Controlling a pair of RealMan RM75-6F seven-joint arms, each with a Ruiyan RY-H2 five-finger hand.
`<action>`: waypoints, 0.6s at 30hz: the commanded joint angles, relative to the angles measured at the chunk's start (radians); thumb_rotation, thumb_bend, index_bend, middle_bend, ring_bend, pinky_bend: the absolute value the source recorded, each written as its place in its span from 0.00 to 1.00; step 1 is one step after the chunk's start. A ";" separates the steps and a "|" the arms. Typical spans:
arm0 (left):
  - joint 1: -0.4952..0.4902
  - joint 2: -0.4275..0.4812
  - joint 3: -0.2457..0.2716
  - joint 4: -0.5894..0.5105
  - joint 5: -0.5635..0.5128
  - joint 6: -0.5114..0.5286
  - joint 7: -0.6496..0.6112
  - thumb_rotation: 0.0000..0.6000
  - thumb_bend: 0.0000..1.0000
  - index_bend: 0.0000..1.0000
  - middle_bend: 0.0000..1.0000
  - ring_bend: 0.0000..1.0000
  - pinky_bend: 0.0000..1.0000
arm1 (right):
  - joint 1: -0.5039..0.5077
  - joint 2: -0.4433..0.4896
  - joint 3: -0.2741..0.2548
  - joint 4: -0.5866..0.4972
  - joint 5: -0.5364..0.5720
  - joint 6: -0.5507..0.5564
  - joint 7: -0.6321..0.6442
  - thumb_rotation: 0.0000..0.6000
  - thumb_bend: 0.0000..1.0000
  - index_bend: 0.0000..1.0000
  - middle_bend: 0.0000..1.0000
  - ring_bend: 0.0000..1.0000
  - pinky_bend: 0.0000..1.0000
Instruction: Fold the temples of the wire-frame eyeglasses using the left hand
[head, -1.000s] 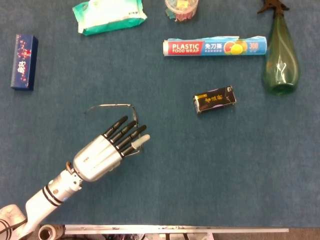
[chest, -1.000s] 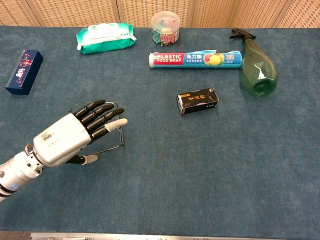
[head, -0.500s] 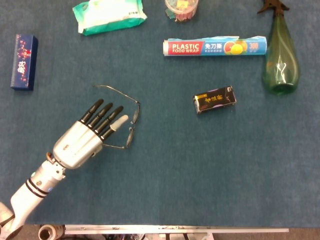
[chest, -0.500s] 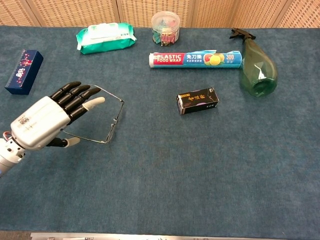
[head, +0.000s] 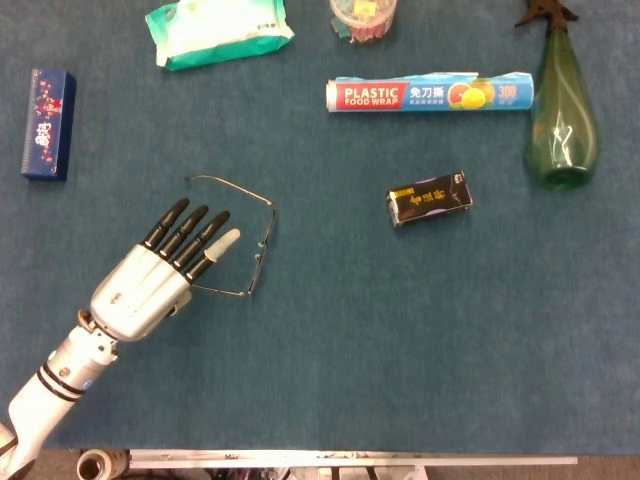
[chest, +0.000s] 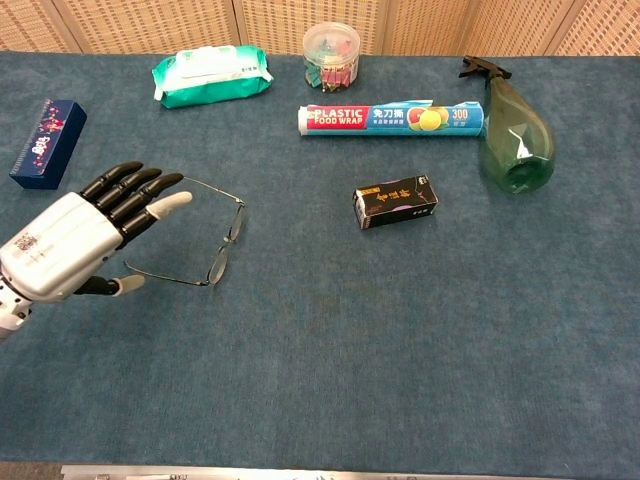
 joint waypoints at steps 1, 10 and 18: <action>-0.002 0.007 -0.005 -0.016 -0.001 0.004 0.003 1.00 0.10 0.00 0.00 0.00 0.05 | 0.000 0.000 0.000 0.000 -0.001 0.001 0.002 1.00 0.19 0.33 0.29 0.23 0.38; -0.024 0.020 -0.016 -0.092 0.016 -0.001 0.049 1.00 0.10 0.00 0.00 0.00 0.05 | -0.003 0.000 0.000 0.003 -0.004 0.007 0.008 1.00 0.19 0.33 0.29 0.23 0.38; -0.045 0.019 -0.024 -0.139 0.025 -0.032 0.092 1.00 0.10 0.00 0.00 0.00 0.05 | -0.006 0.002 0.002 0.005 -0.001 0.011 0.015 1.00 0.19 0.33 0.29 0.23 0.38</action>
